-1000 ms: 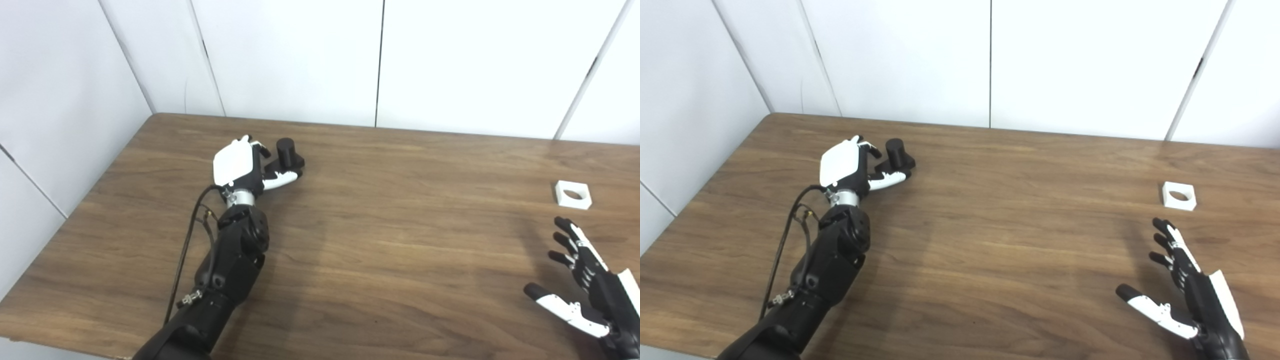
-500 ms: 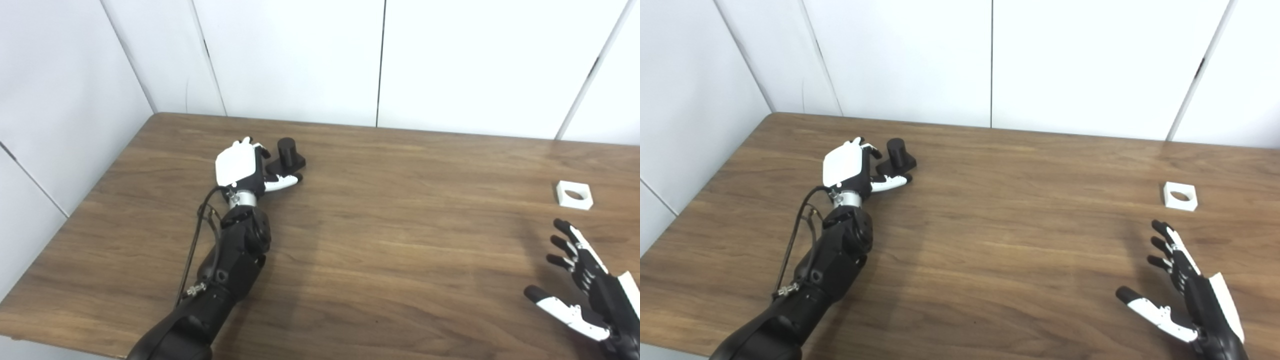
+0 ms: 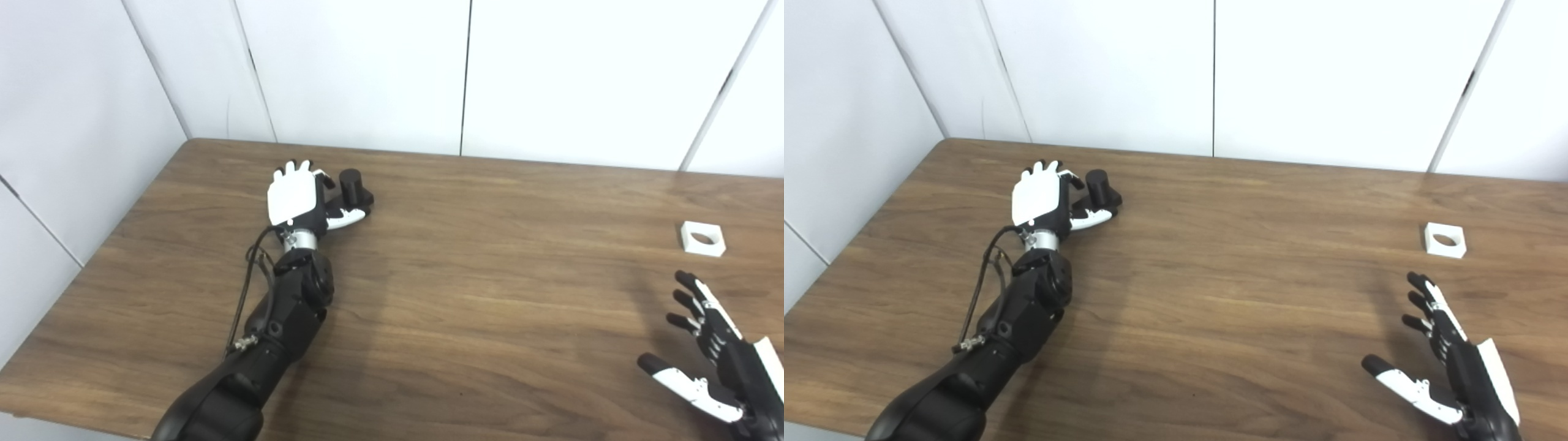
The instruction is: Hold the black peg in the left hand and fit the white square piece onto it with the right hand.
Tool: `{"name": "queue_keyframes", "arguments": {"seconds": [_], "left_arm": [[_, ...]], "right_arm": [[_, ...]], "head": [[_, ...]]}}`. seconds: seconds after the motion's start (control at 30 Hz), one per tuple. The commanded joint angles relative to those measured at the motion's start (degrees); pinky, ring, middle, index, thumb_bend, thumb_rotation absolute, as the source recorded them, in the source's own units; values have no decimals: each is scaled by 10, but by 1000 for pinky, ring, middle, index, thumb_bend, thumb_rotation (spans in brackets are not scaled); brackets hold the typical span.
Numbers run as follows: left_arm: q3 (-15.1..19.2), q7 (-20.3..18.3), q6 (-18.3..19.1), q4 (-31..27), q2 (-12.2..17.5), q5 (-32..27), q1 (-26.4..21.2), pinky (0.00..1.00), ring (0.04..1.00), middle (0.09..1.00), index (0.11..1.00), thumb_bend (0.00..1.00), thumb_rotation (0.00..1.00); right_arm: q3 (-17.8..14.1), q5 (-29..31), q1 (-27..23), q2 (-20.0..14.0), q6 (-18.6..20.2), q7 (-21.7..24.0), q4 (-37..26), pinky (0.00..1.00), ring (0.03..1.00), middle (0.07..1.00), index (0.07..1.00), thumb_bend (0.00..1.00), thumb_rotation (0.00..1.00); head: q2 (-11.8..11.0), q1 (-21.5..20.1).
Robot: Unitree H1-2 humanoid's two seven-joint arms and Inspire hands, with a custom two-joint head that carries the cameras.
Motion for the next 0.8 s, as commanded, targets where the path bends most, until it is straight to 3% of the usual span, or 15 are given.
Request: {"name": "queue_keyframes", "arguments": {"seconds": [0.0, 0.1, 0.27, 0.37, 0.77], "left_arm": [[-4, 7, -14, 8, 15, -2, -30, 981, 983, 922, 627, 763, 485], [-7, 1, -33, 19, 19, -14, -32, 974, 961, 910, 614, 747, 447], [-11, -24, -55, 17, 32, -34, -30, 990, 951, 880, 575, 753, 217], [-13, -37, -58, 6, 39, -40, -26, 981, 941, 874, 505, 559, 97], [-19, -62, -67, -12, 48, -45, -19, 970, 933, 867, 488, 517, 75]], "right_arm": [[-5, 3, -8, -3, -7, -7, -23, 842, 936, 991, 934, 784, 480], [-6, 3, -4, -3, -8, -7, -25, 853, 942, 992, 934, 779, 470], [-10, 6, 1, -3, -5, -8, -28, 843, 940, 989, 932, 793, 493], [-13, 9, 3, -2, -6, -8, -27, 849, 939, 990, 929, 797, 495], [-15, 13, 2, -2, -6, -7, -26, 862, 944, 992, 932, 773, 477]], "head": [[2, -1], [3, -2], [5, 0], [6, 0], [10, -3]]}}
